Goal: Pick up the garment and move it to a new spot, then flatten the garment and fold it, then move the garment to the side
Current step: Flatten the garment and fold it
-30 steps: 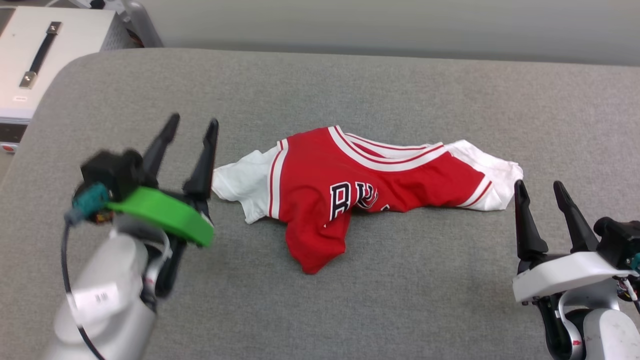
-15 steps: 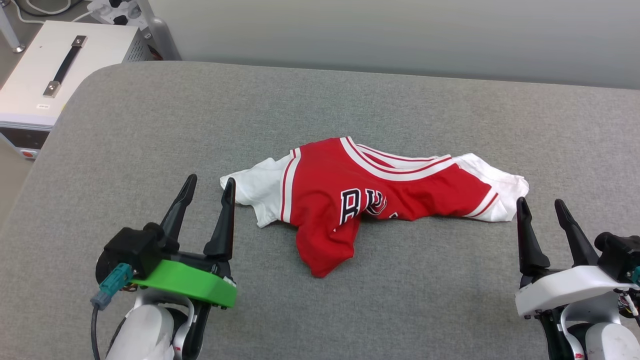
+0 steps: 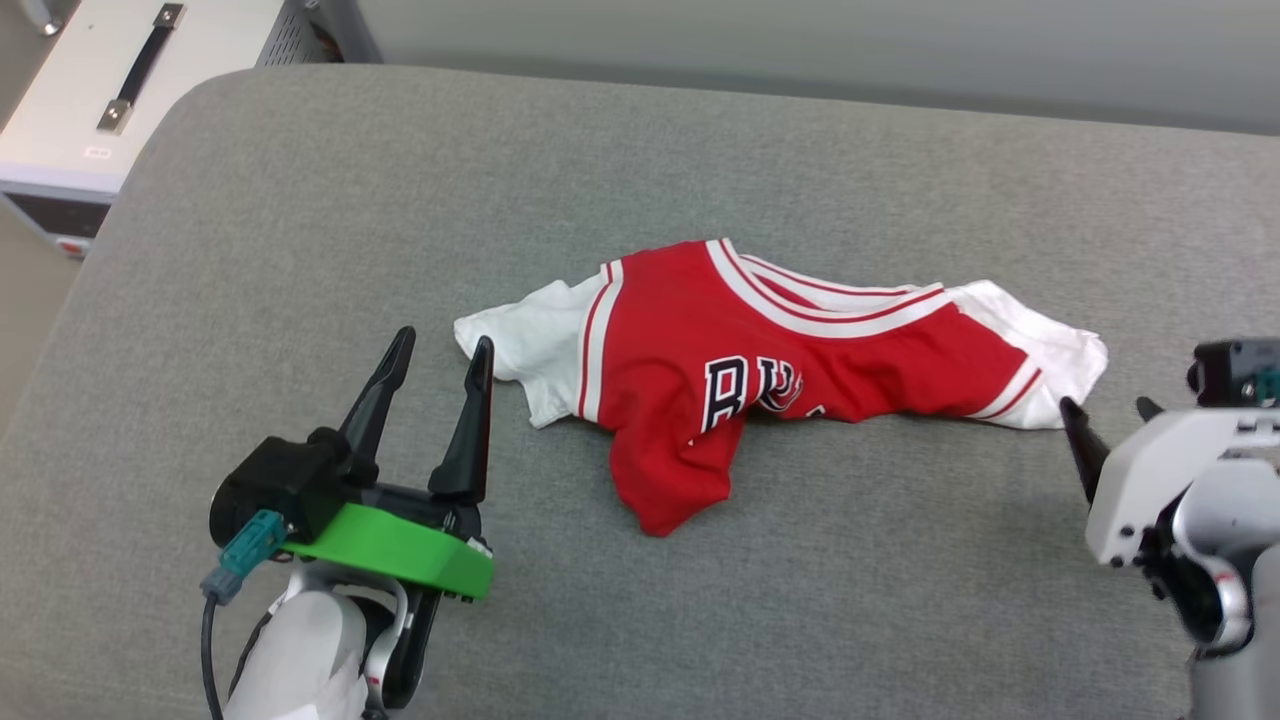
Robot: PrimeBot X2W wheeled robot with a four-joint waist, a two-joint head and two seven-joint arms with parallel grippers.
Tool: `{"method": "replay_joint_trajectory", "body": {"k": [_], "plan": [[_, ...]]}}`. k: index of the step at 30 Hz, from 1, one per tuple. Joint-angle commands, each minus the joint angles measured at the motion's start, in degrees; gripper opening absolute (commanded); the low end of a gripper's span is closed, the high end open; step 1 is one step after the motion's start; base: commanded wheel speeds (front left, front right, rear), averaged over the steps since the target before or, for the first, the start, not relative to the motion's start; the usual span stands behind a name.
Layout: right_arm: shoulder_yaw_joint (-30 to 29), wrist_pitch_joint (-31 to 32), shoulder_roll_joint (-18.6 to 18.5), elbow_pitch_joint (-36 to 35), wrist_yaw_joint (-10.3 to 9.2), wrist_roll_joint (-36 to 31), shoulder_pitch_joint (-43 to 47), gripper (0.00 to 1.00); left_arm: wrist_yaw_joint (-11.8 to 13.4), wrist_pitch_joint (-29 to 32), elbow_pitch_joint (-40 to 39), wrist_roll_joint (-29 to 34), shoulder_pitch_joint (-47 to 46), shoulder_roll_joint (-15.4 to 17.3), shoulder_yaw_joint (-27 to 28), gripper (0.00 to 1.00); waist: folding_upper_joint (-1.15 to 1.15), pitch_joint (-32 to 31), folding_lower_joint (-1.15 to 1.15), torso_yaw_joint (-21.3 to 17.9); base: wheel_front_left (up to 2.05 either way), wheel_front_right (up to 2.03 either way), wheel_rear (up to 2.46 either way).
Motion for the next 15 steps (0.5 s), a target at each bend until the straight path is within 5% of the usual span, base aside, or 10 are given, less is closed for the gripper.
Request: {"method": "replay_joint_trajectory", "body": {"k": [1,8,15], "plan": [[-0.16,3.93,-0.67,0.13,-0.05,0.07,-2.26,1.0,-0.39,-0.32,-0.17,-0.21,-1.41,-0.3,-0.21,1.0,0.0,1.74,0.0,1.69,0.0,0.0,0.0],[-1.26,24.41,-4.71,2.78,-0.05,-0.38,-10.01,1.0,-0.4,-0.32,-0.47,-0.97,-3.0,-0.57,-0.82,1.0,0.0,4.66,0.0,4.22,0.0,0.0,0.0],[-1.97,29.19,-7.31,7.55,-0.05,-2.83,-15.59,1.0,-0.4,-0.32,-0.53,-1.36,-4.74,-1.15,-1.54,1.0,0.0,7.37,0.0,6.3,0.0,0.0,0.0]]}}
